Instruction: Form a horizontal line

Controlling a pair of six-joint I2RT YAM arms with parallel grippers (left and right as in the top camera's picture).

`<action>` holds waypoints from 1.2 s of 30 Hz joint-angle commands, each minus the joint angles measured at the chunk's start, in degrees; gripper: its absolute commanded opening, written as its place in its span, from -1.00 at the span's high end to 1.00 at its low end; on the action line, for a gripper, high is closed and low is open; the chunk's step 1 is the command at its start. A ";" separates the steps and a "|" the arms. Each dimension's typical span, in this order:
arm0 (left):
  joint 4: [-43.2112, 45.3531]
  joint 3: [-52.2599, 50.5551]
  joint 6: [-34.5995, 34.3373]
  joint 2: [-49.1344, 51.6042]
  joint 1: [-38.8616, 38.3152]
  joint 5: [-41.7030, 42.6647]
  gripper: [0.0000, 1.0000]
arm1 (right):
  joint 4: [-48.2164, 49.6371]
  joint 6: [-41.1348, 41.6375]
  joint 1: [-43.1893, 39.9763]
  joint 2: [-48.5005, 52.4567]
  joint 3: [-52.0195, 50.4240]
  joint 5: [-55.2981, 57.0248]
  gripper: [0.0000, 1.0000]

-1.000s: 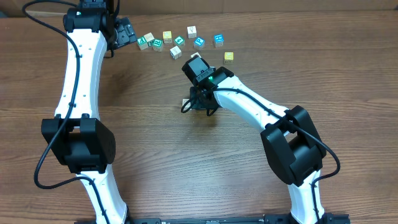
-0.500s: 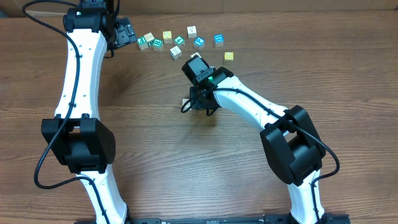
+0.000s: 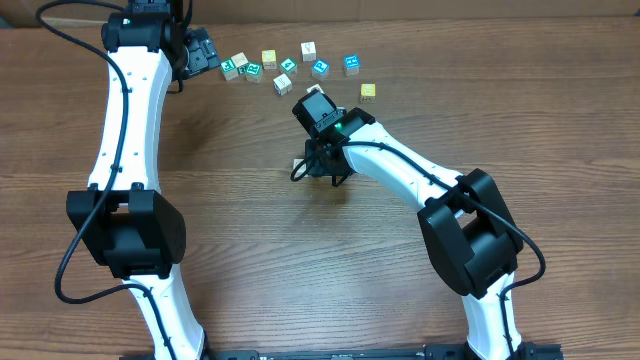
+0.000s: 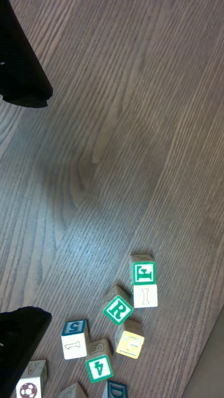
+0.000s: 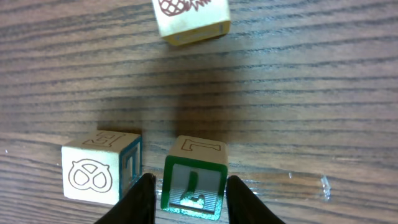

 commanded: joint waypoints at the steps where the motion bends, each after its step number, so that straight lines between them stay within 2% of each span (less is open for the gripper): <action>1: 0.09 0.74 0.66 -0.24 0.02 -0.13 -1.00 | 0.15 0.09 0.11 0.44 -0.44 0.61 0.25; 10: 0.09 0.74 0.68 -0.24 0.02 -0.15 -0.99 | -1.01 0.09 -0.57 0.35 1.29 0.52 -0.12; 29: 0.09 0.74 0.66 -0.24 0.02 -0.15 -0.99 | -11.65 -0.35 -3.69 -1.16 12.15 -0.02 -0.18; 31: 0.09 0.74 0.66 -0.24 0.02 -0.15 -0.99 | -13.33 -0.33 -4.70 -1.16 12.11 -0.02 -0.11; 33: 0.09 0.76 0.66 -0.24 0.02 -0.15 -0.99 | -14.97 -0.35 -5.77 -0.98 11.96 -0.02 0.05; 36: 0.09 0.76 0.66 -0.24 0.02 -0.15 -1.00 | -16.68 -0.33 -6.93 -0.59 11.54 -0.04 0.44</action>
